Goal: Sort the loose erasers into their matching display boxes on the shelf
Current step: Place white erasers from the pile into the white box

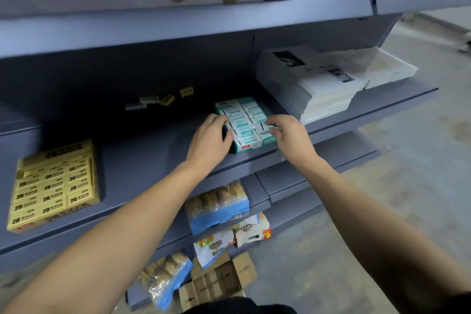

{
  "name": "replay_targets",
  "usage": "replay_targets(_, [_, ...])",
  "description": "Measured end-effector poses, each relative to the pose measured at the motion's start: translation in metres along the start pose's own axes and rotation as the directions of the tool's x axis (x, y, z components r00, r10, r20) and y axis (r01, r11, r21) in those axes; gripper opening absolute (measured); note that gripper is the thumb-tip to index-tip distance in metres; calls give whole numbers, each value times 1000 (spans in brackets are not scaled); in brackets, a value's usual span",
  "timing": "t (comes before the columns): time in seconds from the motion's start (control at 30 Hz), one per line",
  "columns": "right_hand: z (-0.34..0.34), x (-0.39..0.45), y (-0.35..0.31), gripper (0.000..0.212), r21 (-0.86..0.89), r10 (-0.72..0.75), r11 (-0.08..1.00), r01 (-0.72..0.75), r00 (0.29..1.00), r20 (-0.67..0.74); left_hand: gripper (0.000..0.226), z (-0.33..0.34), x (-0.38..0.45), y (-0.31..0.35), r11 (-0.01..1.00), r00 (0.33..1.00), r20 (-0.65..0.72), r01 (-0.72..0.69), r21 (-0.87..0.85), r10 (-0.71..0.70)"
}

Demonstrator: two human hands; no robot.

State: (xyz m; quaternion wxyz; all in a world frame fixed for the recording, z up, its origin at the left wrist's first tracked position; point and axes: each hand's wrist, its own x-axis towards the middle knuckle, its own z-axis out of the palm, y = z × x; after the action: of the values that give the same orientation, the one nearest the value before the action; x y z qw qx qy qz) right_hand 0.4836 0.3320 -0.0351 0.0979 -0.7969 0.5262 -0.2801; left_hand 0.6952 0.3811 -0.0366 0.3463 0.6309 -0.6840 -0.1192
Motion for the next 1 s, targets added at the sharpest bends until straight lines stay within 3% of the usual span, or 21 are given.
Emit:
replay_targets(0.53, [18, 22, -5, 29, -44, -39, 998, 41, 998, 50, 34, -1, 0, -10, 1000, 1000, -5, 24, 13, -24])
replay_targets(0.67, [25, 28, -26, 34, 53, -19, 998, 17, 999, 40, 35, -9, -2, -17, 998, 999, -15, 45, 44, -44])
replay_targets(0.8, [46, 38, -74, 30, 169, -134, 977, 133, 991, -1, 34, -26, -6, -34, 990, 995, -63, 82, 115, -75])
replay_targets(1.0, [98, 54, -132, 27, 227, -264, 943, 244, 963, 61, 33, -67, -22, -77, 952, 973, -150, 205, 229, -174])
